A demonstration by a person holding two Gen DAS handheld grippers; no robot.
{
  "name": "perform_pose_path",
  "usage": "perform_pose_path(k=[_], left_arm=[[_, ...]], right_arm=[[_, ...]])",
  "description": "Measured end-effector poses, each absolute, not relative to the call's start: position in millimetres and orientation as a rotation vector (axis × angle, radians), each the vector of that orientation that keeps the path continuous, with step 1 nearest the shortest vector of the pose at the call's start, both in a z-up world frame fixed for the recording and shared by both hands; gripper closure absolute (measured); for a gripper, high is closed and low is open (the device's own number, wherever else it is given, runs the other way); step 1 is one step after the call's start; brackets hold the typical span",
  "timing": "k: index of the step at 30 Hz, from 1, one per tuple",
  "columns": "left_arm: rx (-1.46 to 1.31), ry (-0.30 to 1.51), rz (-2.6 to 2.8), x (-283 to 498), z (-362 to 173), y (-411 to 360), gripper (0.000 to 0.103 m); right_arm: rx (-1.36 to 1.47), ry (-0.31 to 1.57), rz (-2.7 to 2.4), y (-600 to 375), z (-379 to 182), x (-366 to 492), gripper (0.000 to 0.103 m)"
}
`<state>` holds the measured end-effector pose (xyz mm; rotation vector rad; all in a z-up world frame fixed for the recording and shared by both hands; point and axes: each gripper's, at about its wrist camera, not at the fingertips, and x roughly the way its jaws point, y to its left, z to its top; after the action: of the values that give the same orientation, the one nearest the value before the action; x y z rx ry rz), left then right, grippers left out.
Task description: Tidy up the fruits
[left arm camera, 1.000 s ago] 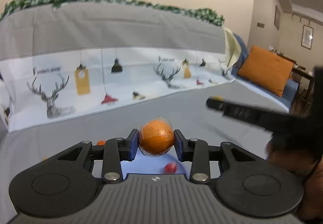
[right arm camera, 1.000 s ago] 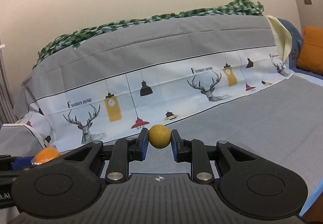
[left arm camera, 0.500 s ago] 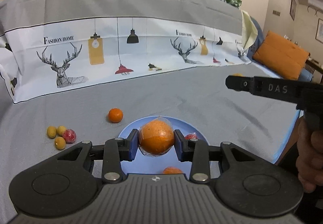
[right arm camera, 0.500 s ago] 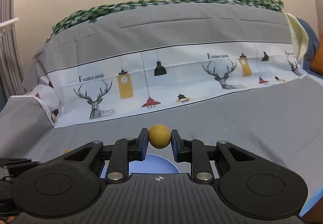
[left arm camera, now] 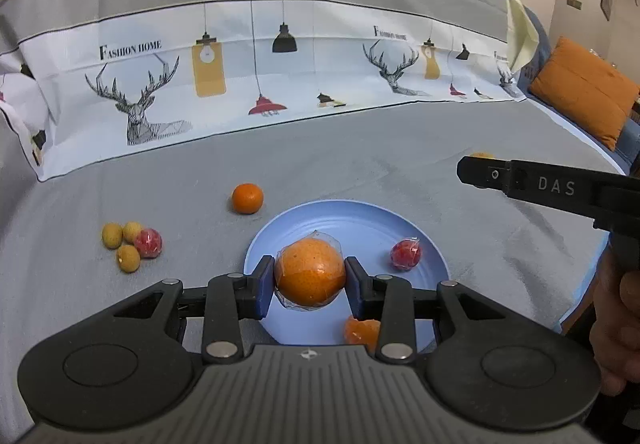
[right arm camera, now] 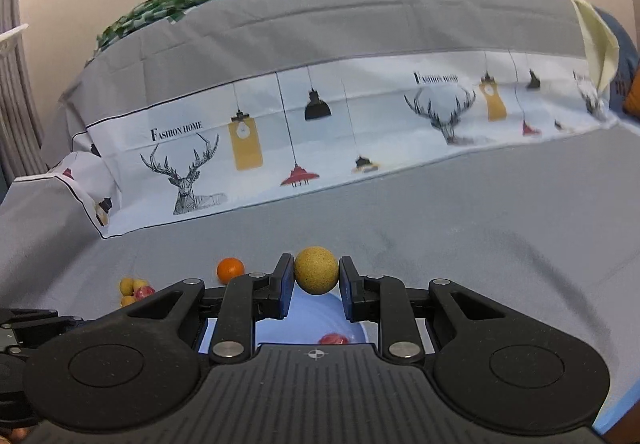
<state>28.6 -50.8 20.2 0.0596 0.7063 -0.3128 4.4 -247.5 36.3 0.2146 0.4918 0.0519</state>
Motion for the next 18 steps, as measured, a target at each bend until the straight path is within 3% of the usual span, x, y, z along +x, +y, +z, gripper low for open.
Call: perform_pose_path(k=[18], left_arm=[[0.073, 0.766, -0.331, 35.9, 2.9, -58.1, 0.062]], right_arm=[[0.167, 0.531, 0.109, -239.6, 5.1, 9.1, 0.078]])
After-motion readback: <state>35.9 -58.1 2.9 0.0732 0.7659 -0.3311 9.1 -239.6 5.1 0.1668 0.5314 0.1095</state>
